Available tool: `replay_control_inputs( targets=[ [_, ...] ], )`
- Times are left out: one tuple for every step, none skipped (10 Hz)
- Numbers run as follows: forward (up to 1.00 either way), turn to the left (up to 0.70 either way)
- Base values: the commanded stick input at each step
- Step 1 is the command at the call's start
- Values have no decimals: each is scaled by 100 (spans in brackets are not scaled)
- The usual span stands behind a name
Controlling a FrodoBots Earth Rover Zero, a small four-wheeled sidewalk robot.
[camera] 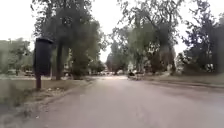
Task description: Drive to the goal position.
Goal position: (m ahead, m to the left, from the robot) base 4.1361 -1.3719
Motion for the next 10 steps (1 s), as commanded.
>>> replay_control_inputs(
  targets=[
    [100, 1],
    [100, 1],
    [100, 1],
    [100, 1],
    [100, 1],
    [100, 1],
    [100, 1],
    [100, 1],
    [100, 1],
    [100, 1]
  ],
)
